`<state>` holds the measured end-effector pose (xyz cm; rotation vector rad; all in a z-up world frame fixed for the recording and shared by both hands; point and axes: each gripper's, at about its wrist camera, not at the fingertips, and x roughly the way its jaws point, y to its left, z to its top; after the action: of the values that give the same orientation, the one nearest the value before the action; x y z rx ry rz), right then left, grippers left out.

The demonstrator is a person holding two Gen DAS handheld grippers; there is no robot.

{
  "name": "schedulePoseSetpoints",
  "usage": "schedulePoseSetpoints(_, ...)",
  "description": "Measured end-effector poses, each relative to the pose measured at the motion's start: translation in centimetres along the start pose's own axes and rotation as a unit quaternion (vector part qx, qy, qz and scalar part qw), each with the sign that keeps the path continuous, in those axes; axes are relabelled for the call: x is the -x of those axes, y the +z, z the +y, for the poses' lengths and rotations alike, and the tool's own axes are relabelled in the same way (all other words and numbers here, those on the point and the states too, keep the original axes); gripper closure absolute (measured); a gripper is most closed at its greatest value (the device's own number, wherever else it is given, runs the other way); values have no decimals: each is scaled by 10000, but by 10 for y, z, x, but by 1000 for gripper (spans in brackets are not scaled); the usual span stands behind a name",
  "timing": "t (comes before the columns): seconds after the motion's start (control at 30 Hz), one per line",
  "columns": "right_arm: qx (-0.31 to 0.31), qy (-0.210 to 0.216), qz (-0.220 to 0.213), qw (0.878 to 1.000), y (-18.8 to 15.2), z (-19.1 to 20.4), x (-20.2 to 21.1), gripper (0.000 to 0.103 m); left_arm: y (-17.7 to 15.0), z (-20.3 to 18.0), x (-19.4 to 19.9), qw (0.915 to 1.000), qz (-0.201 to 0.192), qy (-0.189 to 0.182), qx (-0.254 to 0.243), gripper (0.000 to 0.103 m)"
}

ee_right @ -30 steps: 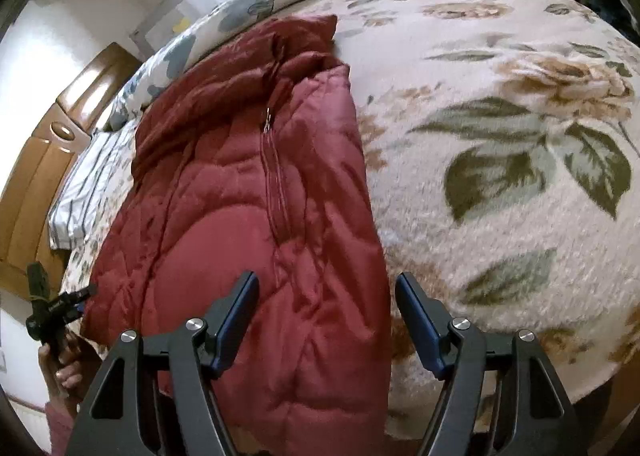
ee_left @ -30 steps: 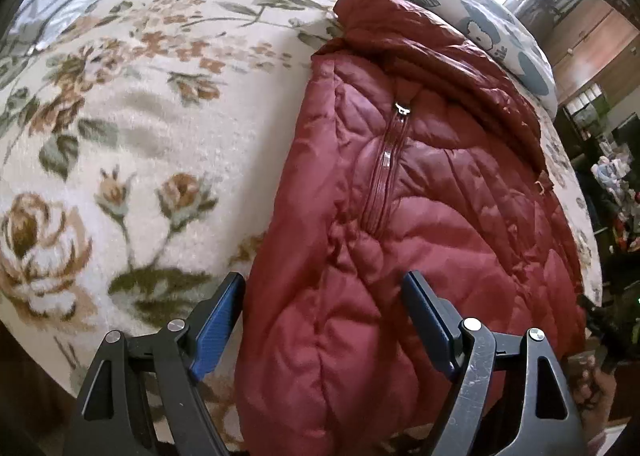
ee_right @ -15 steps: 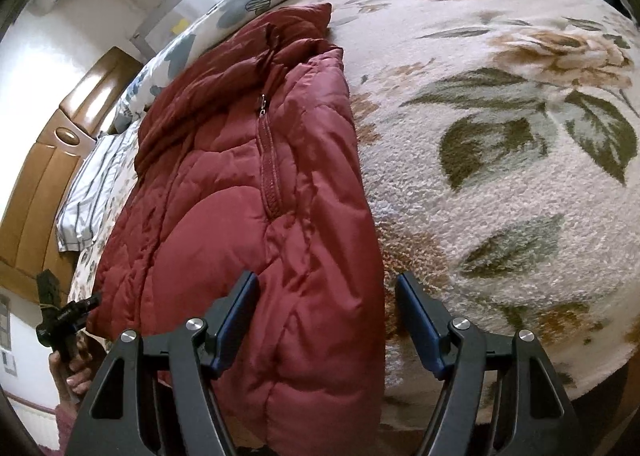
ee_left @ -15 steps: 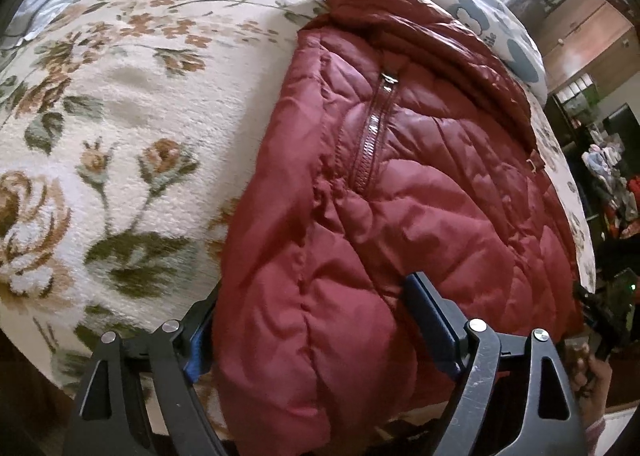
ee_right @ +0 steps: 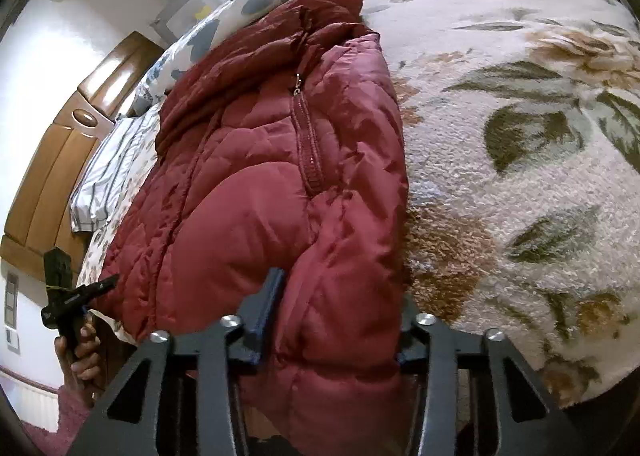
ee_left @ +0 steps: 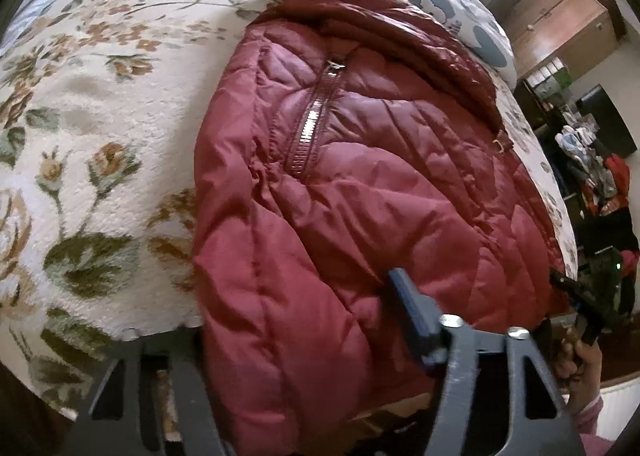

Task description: Fold large clothes

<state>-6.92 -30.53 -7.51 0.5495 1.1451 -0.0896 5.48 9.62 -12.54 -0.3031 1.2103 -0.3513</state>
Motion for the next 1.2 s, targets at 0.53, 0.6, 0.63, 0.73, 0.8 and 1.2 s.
schedulePoseSetpoints(0.53,170,687,-891,9935,24,20,38,80,16,-26,47,9958,-868,-144,-273,84)
schedulePoseSetpoints(0.6,220,739,-1055,9914,29,23,44,80,16,-29,56,9943,-1009,-117,-335,85)
schedulePoseSetpoints(0.63,251,752,-1128,9904,31,25,46,80,17,-32,59,9935,-1072,-115,-357,85)
schedulePoseSetpoints(0.73,339,726,-1251,9889,38,30,48,80,18,-36,65,9920,-1197,-129,-376,85)
schedulePoseSetpoints(0.8,401,699,-1313,9881,43,34,49,80,20,-36,68,9915,-1233,-125,-392,85)
schedulePoseSetpoints(1.2,560,682,-1637,9826,79,44,54,80,57,-42,80,9871,-1524,-129,-466,85)
